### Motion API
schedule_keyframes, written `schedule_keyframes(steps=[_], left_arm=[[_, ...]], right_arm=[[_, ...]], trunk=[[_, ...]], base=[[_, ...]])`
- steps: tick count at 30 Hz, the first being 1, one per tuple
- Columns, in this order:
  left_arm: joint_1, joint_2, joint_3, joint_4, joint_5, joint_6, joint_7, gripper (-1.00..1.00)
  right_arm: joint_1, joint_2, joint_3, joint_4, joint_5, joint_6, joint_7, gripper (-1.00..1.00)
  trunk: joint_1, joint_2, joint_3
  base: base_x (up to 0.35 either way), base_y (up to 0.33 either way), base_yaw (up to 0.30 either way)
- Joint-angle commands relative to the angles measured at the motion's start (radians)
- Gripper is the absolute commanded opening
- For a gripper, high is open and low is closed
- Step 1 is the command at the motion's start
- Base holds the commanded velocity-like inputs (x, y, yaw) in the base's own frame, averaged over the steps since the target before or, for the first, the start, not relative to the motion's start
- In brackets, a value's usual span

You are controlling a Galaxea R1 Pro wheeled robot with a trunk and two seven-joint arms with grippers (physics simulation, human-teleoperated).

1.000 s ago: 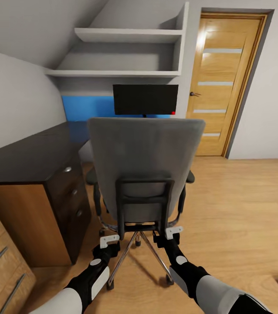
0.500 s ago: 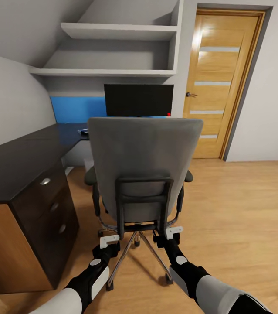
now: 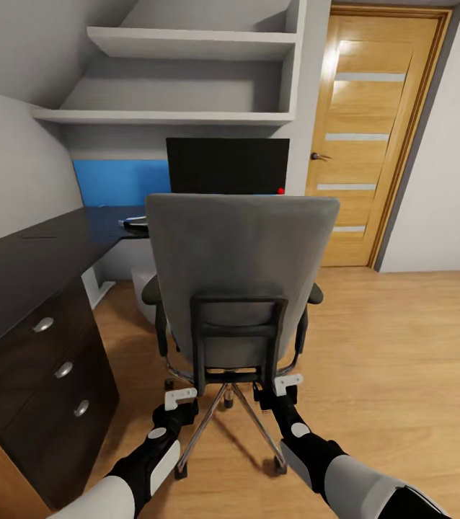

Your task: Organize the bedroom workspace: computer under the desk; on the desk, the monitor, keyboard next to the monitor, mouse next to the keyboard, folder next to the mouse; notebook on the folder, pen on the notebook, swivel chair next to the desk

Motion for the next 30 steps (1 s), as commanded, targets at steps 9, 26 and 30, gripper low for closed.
schedule_keyframes(steps=[9,26,30], left_arm=[[-0.001,0.003,-0.008,0.0,0.004,-0.004,0.007,1.0],[-0.001,0.003,-0.008,-0.001,0.005,-0.004,0.008,1.0],[-0.001,0.003,-0.008,0.0,0.005,-0.005,0.007,1.0]], right_arm=[[-0.001,0.0,0.006,0.001,-0.005,-0.003,-0.006,1.0],[-0.001,0.0,0.006,0.001,-0.005,-0.003,-0.006,1.0],[-0.001,0.0,0.006,0.001,-0.005,-0.003,-0.006,1.0]], trunk=[[0.0,0.0,-0.001],[0.0,0.0,-0.001],[0.0,0.0,-0.001]], base=[[0.321,0.0,0.0],[0.28,0.0,0.0],[-0.009,0.0,0.0]])
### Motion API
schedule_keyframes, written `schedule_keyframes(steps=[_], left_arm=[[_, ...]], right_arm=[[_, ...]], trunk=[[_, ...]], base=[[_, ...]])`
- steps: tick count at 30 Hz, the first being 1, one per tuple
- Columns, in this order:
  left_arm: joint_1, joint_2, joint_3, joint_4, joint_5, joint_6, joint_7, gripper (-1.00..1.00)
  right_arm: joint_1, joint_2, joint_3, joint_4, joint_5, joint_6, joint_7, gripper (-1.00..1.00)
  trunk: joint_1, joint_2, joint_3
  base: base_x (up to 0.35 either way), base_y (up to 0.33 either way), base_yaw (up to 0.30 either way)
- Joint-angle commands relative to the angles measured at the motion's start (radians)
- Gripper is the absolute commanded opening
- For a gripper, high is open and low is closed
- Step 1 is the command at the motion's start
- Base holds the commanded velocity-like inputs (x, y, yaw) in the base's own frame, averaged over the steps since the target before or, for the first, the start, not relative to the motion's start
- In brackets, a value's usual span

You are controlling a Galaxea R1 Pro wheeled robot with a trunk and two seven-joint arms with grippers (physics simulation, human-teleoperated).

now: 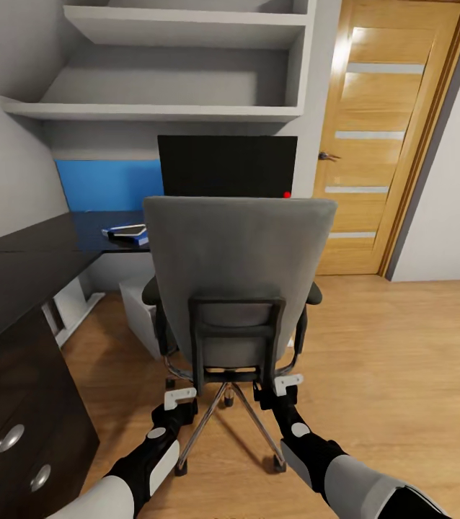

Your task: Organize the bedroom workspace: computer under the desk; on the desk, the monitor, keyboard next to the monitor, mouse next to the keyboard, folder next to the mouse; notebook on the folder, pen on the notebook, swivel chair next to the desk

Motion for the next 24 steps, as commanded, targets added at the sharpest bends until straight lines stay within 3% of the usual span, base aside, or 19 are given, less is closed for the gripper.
schedule_keyframes(steps=[1,11,18,24], left_arm=[[-0.001,0.001,-0.009,0.0,0.009,-0.004,0.006,1.0],[0.0,0.009,-0.007,0.001,0.013,0.0,0.007,1.0],[-0.001,0.02,-0.007,0.055,0.016,0.001,0.008,1.0],[-0.001,0.021,-0.002,0.092,0.018,0.001,0.009,1.0]], right_arm=[[-0.001,0.0,0.008,0.001,-0.005,-0.003,-0.006,1.0],[-0.001,-0.007,0.006,0.006,-0.006,-0.003,-0.006,1.0],[-0.001,-0.01,0.006,0.04,-0.007,-0.003,-0.006,1.0],[-0.001,-0.012,0.005,0.056,-0.008,-0.002,-0.007,1.0]], trunk=[[0.0,0.0,-0.001],[-0.001,0.0,0.003],[-0.028,0.049,0.025],[-0.051,0.091,0.044]], base=[[-0.186,0.0,0.0],[-0.304,0.0,0.0],[-0.316,0.0,0.0],[-0.092,0.0,0.0]])
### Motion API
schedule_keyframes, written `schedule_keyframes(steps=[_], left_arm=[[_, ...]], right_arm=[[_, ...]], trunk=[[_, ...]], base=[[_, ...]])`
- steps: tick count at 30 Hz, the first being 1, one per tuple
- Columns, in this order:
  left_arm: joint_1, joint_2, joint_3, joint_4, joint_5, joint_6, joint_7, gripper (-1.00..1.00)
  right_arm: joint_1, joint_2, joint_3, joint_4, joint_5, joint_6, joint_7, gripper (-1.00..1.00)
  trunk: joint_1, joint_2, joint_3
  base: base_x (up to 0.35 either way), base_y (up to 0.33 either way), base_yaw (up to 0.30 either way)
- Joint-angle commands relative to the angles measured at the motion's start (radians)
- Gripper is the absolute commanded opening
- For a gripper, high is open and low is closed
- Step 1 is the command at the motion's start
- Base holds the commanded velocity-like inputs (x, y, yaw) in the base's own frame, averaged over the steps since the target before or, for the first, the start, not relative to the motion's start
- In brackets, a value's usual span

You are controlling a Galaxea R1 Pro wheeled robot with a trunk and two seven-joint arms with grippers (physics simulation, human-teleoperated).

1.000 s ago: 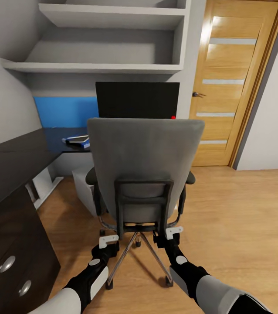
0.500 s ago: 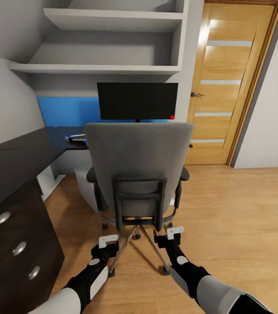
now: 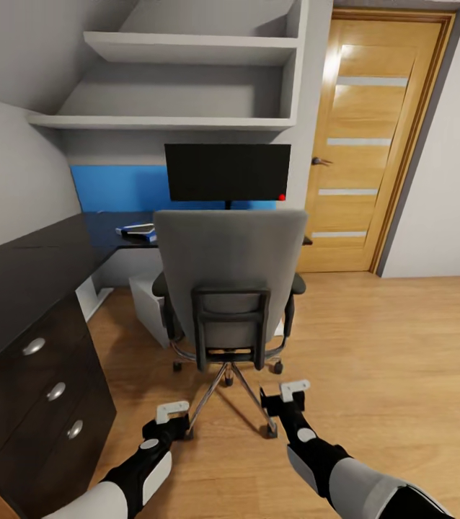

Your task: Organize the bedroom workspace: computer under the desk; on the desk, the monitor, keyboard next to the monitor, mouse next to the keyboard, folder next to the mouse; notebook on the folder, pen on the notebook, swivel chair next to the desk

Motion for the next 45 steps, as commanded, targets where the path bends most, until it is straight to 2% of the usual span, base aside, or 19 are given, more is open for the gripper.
schedule_keyframes(steps=[1,2,3,8,14,15,20,23,26,27,28,29,45], left_arm=[[-0.001,0.001,-0.008,0.01,0.01,-0.004,0.006,1.0],[-0.001,0.001,-0.008,0.084,0.01,-0.004,0.006,1.0],[0.0,0.001,-0.008,0.106,0.01,-0.004,0.006,1.0],[0.0,0.001,-0.008,0.173,0.009,-0.005,0.006,1.0],[-0.001,0.0,-0.008,0.238,0.008,-0.006,0.006,1.0],[0.002,0.0,-0.008,0.249,0.007,-0.007,0.007,1.0],[0.033,0.001,-0.008,0.255,0.007,-0.009,0.007,1.0],[0.07,0.001,-0.008,0.256,0.007,-0.012,0.009,1.0],[0.094,0.003,-0.008,0.257,0.007,-0.024,0.01,1.0],[0.194,0.03,-0.009,0.257,0.006,-0.201,0.006,1.0],[0.21,0.033,-0.009,0.257,0.005,-0.224,0.006,1.0],[0.211,0.033,-0.009,0.257,0.005,-0.224,0.006,1.0],[0.213,0.044,-0.011,0.257,0.002,-0.229,0.009,1.0]], right_arm=[[-0.001,0.0,0.009,0.007,-0.007,-0.002,-0.005,1.0],[0.0,-0.001,0.009,0.083,-0.012,-0.004,-0.005,1.0],[0.0,-0.001,0.009,0.109,-0.013,-0.008,-0.005,1.0],[0.029,-0.007,0.007,0.144,-0.018,-0.037,-0.005,1.0],[0.132,-0.024,0.007,0.157,-0.024,-0.091,-0.007,1.0],[0.17,-0.035,0.006,0.16,-0.04,-0.134,-0.008,1.0],[0.221,-0.042,0.006,0.16,-0.084,-0.187,-0.008,1.0],[0.259,-0.047,0.005,0.16,-0.122,-0.219,-0.008,1.0],[0.274,-0.054,0.006,0.161,-0.144,-0.231,-0.008,1.0],[0.311,-0.072,0.005,0.162,-0.181,-0.244,-0.008,1.0],[0.315,-0.085,0.006,0.161,-0.181,-0.241,-0.006,1.0],[0.315,-0.086,0.006,0.161,-0.18,-0.241,-0.006,1.0],[0.317,-0.085,0.01,0.163,-0.18,-0.235,-0.004,1.0]], trunk=[[-0.004,0.007,0.002],[-0.008,0.014,0.005],[-0.012,0.021,0.009],[-0.031,0.056,0.024],[-0.054,0.098,0.043],[-0.058,0.105,0.046],[-0.077,0.14,0.062],[-0.089,0.161,0.071],[-0.1,0.182,0.081],[-0.104,0.189,0.084],[-0.108,0.196,0.087],[-0.112,0.203,0.09],[-0.173,0.315,0.14]], base=[[-0.022,0.0,0.0],[-0.006,0.0,0.0],[-0.004,0.0,0.0],[-0.002,0.0,0.0],[0.0,0.0,0.0],[0.0,0.0,0.0],[0.0,0.0,0.0],[0.0,0.0,0.0],[0.0,0.0,0.0],[0.0,0.0,0.0],[0.0,0.0,0.0],[0.0,0.0,0.0],[0.0,0.0,0.0]])
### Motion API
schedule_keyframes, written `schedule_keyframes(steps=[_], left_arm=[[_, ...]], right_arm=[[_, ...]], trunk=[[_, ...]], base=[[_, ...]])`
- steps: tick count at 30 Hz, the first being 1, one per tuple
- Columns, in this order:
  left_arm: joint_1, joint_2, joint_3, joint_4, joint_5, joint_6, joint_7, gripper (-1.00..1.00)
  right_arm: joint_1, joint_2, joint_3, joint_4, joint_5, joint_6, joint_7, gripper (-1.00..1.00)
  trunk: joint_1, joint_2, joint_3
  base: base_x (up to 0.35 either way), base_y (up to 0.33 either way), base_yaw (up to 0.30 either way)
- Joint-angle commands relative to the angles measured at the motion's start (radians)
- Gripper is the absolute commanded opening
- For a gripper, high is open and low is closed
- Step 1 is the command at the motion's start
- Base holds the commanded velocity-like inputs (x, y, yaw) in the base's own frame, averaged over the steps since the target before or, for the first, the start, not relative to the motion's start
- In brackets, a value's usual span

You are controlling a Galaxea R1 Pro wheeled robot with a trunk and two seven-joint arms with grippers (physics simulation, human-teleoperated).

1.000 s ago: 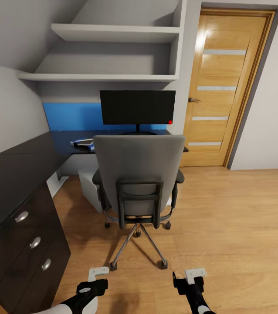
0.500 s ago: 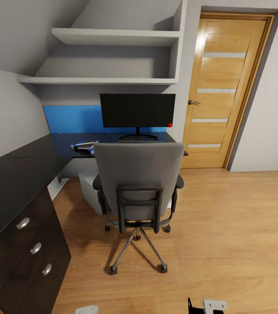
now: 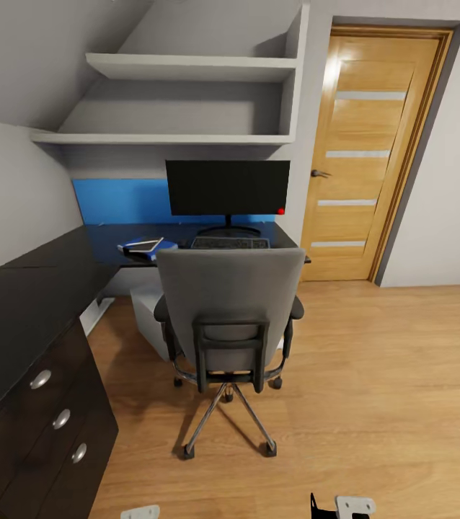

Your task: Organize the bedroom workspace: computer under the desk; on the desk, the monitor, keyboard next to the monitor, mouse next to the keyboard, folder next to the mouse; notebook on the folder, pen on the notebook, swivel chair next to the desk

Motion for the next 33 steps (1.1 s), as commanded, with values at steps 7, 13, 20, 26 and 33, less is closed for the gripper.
schedule_keyframes(steps=[7,13,20,26,33], left_arm=[[0.004,0.001,-0.01,0.001,0.006,-0.009,0.002,1.0],[0.008,0.003,-0.011,0.001,0.006,-0.058,0.003,1.0],[0.012,0.01,-0.012,0.001,0.006,-0.069,0.004,1.0],[0.012,0.01,-0.012,0.001,0.008,-0.07,0.007,1.0],[0.013,0.008,-0.012,0.001,0.009,-0.07,0.008,1.0]], right_arm=[[-0.001,0.001,0.008,0.002,-0.001,-0.002,-0.007,1.0],[-0.001,0.001,0.008,0.002,-0.001,-0.002,-0.007,1.0],[-0.001,0.001,0.008,0.002,-0.001,-0.002,-0.007,1.0],[-0.001,0.001,0.008,0.002,-0.001,-0.002,-0.007,1.0],[-0.001,0.001,0.008,0.002,-0.001,-0.002,-0.007,1.0]], trunk=[[-0.027,0.049,0.021],[-0.05,0.091,0.04],[-0.077,0.14,0.062],[-0.1,0.182,0.081],[-0.127,0.231,0.103]], base=[[0.0,0.0,0.0],[0.0,0.0,0.0],[0.0,0.0,0.0],[0.0,0.0,0.0],[0.0,0.0,0.0]])
